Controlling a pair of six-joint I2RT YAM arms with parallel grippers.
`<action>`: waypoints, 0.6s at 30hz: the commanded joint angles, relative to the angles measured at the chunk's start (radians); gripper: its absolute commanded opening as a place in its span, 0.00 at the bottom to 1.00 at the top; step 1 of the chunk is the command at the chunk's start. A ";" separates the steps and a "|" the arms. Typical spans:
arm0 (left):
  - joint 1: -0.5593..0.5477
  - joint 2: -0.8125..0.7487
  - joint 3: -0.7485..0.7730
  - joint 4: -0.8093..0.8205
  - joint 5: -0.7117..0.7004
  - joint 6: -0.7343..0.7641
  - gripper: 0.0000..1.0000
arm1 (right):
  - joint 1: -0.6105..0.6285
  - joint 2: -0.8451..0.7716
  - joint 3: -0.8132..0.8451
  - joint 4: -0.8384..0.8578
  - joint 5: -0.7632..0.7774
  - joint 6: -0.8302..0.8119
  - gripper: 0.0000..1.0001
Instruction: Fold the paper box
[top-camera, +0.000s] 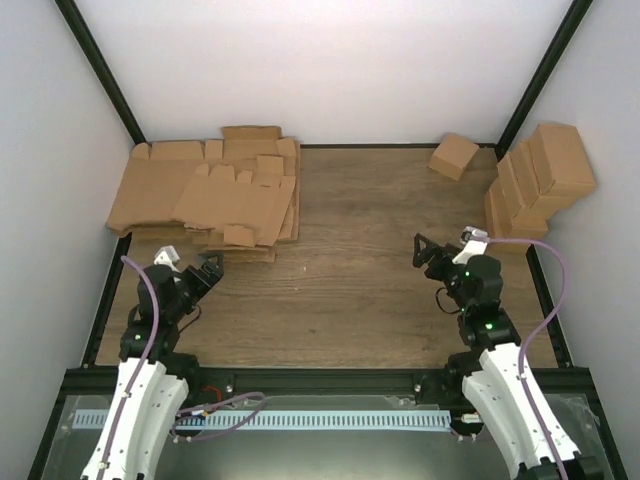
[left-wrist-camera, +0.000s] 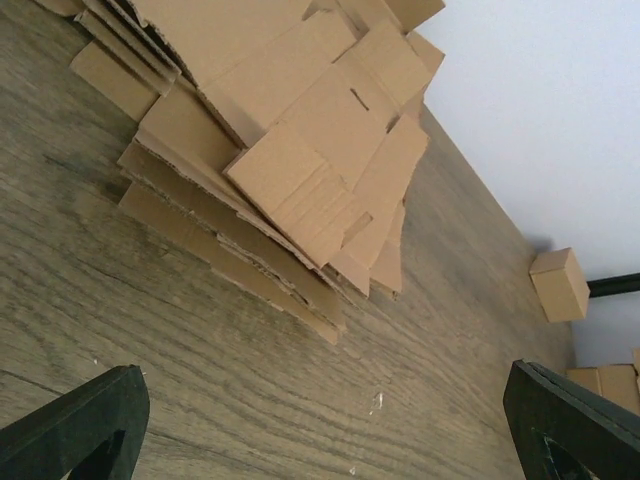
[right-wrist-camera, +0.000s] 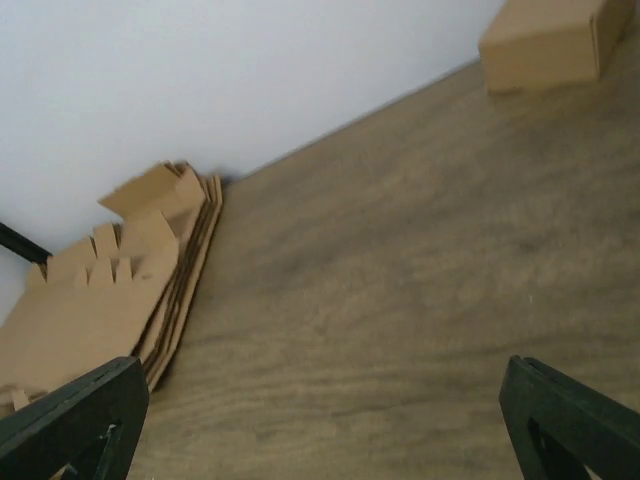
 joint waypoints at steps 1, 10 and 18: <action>-0.001 0.040 0.016 0.015 0.009 0.010 1.00 | 0.005 0.066 0.048 -0.117 -0.062 0.060 1.00; 0.000 0.243 0.096 0.146 0.084 0.125 1.00 | 0.004 0.397 0.220 -0.133 -0.241 0.106 1.00; -0.011 0.642 0.387 0.034 0.088 0.331 0.88 | 0.007 0.491 0.236 -0.086 -0.282 0.049 1.00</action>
